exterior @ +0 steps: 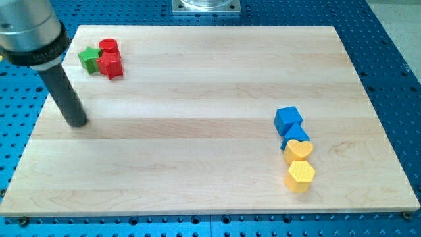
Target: Push the green circle into the green star
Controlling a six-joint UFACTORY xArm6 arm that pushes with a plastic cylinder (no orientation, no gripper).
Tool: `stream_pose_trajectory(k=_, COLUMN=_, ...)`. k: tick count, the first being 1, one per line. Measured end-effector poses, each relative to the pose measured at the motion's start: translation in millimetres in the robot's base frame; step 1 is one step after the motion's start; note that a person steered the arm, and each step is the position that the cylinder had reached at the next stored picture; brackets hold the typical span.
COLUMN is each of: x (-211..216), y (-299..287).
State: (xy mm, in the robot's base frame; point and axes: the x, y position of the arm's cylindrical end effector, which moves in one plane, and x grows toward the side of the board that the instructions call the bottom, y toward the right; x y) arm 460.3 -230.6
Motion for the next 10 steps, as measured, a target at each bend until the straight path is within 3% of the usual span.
stream_pose_trajectory(k=1, x=50, y=-4)
stream_pose_trajectory(k=2, x=-7, y=-5)
stream_pose_trajectory(k=3, x=-3, y=16)
stream_pose_trajectory(k=4, x=29, y=-6)
stream_pose_trajectory(k=7, x=-62, y=-34)
stream_pose_trajectory(k=8, x=-43, y=-64)
stream_pose_trajectory(k=9, x=-69, y=-61)
stream_pose_trajectory(k=10, x=-73, y=-15)
